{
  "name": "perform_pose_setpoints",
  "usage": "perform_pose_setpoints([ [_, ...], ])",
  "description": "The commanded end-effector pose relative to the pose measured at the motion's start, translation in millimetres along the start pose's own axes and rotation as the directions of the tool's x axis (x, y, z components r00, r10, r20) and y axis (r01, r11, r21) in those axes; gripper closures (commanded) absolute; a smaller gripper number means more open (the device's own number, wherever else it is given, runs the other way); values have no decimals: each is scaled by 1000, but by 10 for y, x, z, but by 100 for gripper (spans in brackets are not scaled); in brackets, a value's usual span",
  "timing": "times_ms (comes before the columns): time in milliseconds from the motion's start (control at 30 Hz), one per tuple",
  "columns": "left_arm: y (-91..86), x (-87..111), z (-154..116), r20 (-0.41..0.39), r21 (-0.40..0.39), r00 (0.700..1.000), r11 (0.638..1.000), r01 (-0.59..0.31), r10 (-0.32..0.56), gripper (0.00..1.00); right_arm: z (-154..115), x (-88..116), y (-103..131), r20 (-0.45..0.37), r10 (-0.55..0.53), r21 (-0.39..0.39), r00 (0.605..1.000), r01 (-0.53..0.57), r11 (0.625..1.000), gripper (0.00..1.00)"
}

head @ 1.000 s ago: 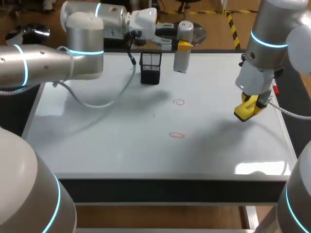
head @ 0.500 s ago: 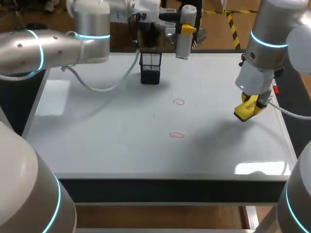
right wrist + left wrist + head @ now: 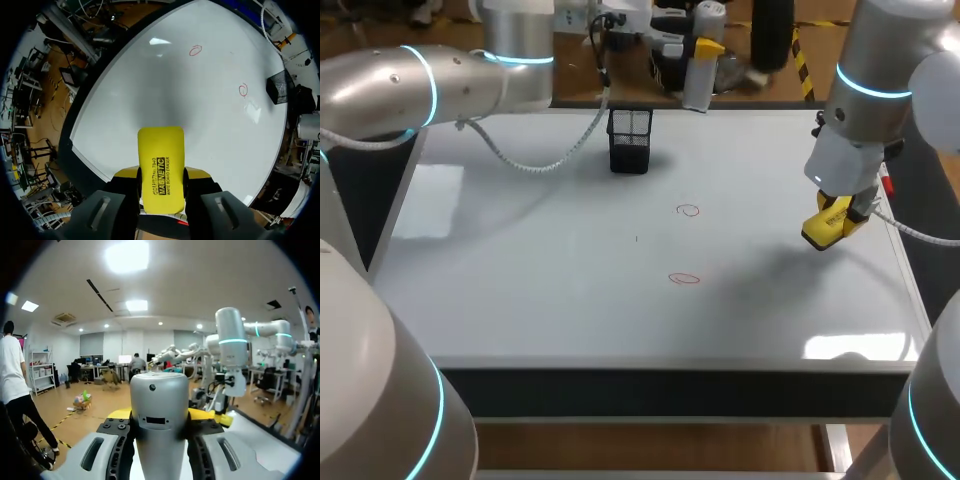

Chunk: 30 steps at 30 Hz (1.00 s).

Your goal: Pick up the inspection probe, press it on each red-marked spot on the whiteboard one by one, put down the probe, pick up the eraser, and wipe off all the red marks.

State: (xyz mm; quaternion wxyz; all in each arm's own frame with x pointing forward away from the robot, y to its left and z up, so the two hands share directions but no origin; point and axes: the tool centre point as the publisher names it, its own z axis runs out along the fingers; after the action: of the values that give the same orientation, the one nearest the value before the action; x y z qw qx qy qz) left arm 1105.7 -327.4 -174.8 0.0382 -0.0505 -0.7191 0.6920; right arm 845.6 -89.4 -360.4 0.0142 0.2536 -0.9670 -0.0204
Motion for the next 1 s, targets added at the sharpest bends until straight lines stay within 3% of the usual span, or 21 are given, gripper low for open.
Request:
perform_pose_setpoints([
  [33, 21, -98, 6, -91, 3, 996, 1000, 6, -6, 100, -3, -3, -6, -2, -2, 1, 1000, 2, 1000, 100],
  [700, 20, -100, 4, -94, 2, 996, 1000, 7, -7, 100, -3, -3, -6, -2, -2, 1, 1000, 2, 1000, 100],
  [1000, 20, -100, 4, -94, 2, 996, 1000, 7, -7, 100, -49, -576, 269, -33, -191, 28, 981, 192, 981, 100],
])
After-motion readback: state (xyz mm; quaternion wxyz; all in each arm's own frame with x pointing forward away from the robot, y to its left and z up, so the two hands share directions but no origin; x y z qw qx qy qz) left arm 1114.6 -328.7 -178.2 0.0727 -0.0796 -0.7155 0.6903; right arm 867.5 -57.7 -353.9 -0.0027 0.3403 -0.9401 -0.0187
